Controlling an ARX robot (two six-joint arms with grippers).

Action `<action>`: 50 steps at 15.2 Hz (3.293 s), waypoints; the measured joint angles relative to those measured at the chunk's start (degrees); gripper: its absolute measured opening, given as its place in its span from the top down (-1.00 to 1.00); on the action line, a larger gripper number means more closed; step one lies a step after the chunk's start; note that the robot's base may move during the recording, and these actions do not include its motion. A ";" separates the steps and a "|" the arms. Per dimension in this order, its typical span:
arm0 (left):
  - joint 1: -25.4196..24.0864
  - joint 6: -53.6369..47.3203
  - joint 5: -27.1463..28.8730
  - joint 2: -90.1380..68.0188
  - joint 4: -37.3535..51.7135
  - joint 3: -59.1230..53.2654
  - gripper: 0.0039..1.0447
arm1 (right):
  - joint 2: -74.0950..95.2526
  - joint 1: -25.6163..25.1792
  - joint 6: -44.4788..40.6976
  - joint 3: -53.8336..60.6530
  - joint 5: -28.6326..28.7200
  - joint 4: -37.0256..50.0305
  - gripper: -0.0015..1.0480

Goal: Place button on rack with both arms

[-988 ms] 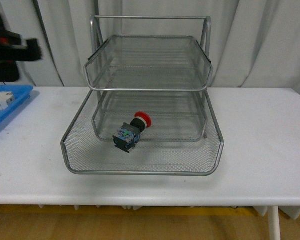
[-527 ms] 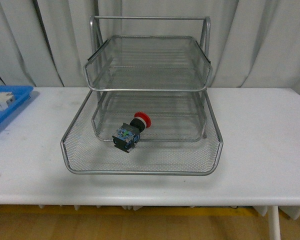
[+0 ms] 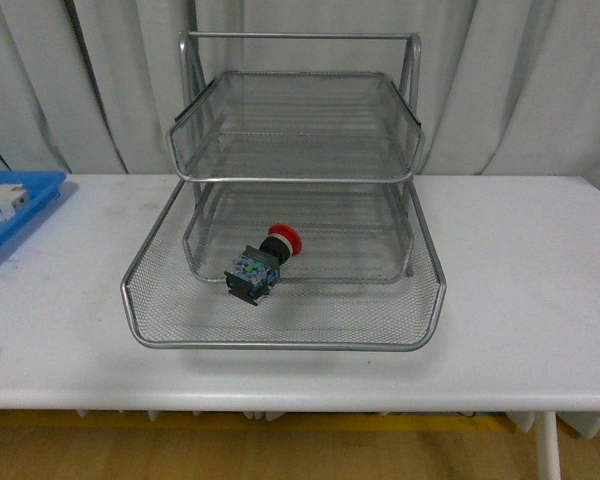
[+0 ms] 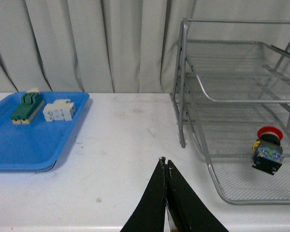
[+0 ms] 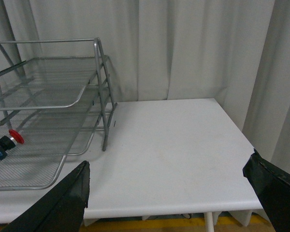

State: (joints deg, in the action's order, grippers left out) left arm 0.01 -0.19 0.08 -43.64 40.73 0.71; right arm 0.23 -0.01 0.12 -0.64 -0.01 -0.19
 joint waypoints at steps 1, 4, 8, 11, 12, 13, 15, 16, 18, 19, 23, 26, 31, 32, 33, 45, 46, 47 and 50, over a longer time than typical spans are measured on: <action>0.00 0.00 -0.07 2.12 -1.86 -0.15 0.97 | 0.00 0.00 0.00 0.00 0.00 -0.04 -0.87; 0.00 0.02 -0.07 10.16 -7.74 -0.17 0.97 | 0.00 0.00 0.00 0.00 0.00 -0.02 -0.87; 0.00 0.00 -0.07 28.48 -25.49 -0.20 0.97 | 0.00 0.00 0.00 0.00 0.00 -0.02 -0.87; 0.00 0.00 -0.07 32.11 -29.18 -0.20 0.97 | 0.00 0.00 0.00 0.00 0.00 -0.02 -0.87; 0.00 0.02 -0.07 32.74 -29.70 -0.20 0.97 | 0.00 0.00 0.00 0.00 0.00 -0.02 -0.87; 0.00 0.02 -0.07 33.66 -30.60 -0.20 0.97 | 0.00 0.00 0.00 0.00 0.00 -0.02 -0.87; 0.00 0.00 -0.24 40.65 -40.87 -0.17 0.97 | 0.00 0.00 0.00 0.00 -0.02 -0.04 -0.87; 0.00 0.00 -0.09 43.28 -40.50 -0.17 0.97 | 0.00 0.00 0.02 0.00 -0.02 -0.02 -0.87; 0.00 0.00 -0.13 43.15 -41.27 -0.15 0.97 | -0.02 0.00 0.00 0.00 0.00 0.00 -0.87; 0.00 0.00 0.02 43.15 -41.20 -0.17 0.97 | 0.00 0.00 0.00 0.00 0.00 0.00 -0.87; 0.00 0.07 -0.07 43.15 -40.98 -0.17 0.97 | 0.00 0.00 0.00 0.00 0.00 0.00 -0.87; 0.00 0.07 -0.07 43.15 -40.94 -0.17 0.32 | 0.00 0.00 0.02 0.00 0.00 -0.02 -0.87; 0.00 0.07 -0.07 43.15 -40.94 -0.17 -0.62 | 0.00 0.00 0.00 0.00 0.00 -0.02 -0.87; 0.00 0.07 -0.04 43.15 -40.94 -0.17 -0.86 | 0.98 -1.22 -1.18 -1.07 3.67 -3.87 -0.87; 0.00 0.04 -0.24 43.15 -40.92 -0.17 -0.89 | 10.27 -5.53 -4.33 -4.37 13.79 -6.93 -0.87; 0.00 0.07 -0.09 43.15 -40.94 -0.17 -0.88 | 86.75 18.82 24.37 -28.00 23.41 16.90 0.96; 0.00 0.07 -0.09 43.15 -40.94 -0.17 -0.88 | 90.86 20.76 26.18 -30.42 23.89 17.49 0.96; 0.00 0.07 -0.09 43.15 -40.94 -0.17 -0.88 | 94.42 22.34 27.43 -32.96 23.80 17.35 0.96; 0.00 0.07 -0.09 43.15 -40.94 -0.17 -0.88 | 102.16 25.70 28.81 -40.65 23.52 16.17 0.96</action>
State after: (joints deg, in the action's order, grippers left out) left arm 0.01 -0.12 -0.01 -0.49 -0.21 0.54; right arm 102.39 25.69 28.93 -41.30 23.51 15.99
